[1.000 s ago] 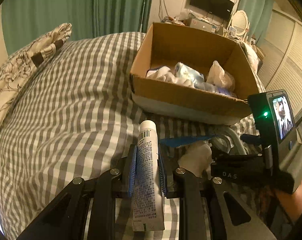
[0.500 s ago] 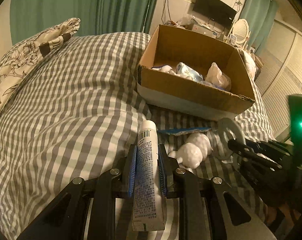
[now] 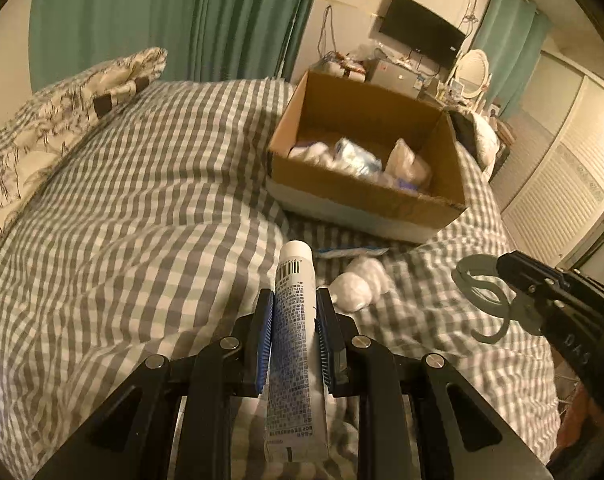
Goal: Organize objects
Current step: 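Carry tube and hooks into the box and open both grippers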
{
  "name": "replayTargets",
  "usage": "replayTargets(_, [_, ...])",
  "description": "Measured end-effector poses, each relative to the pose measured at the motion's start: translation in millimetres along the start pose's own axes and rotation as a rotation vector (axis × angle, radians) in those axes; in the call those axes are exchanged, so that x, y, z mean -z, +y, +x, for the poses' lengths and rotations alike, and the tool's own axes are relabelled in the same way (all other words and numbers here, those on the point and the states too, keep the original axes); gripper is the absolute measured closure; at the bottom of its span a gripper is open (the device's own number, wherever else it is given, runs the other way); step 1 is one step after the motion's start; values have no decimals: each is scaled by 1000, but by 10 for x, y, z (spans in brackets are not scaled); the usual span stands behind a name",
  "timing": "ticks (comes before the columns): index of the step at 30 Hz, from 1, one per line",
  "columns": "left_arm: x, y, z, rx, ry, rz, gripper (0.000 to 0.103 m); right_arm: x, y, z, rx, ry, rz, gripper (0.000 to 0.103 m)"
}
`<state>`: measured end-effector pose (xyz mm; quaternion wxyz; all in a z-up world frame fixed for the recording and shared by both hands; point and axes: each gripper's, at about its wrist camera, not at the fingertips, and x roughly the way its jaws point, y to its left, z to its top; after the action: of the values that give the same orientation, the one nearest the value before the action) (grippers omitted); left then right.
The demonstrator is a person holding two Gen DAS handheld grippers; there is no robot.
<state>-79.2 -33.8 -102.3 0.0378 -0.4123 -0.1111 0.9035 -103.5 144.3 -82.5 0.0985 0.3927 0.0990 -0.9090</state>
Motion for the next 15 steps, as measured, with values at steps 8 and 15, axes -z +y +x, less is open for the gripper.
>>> replayTargets(8, [-326,-306,-293,51,-55,74,83,-254,-106,-458,-29,-107,-14,91])
replayTargets(15, [-803,-533,-326,61,-116,128,83,-612,-183,-688,-68,-199,-36,91])
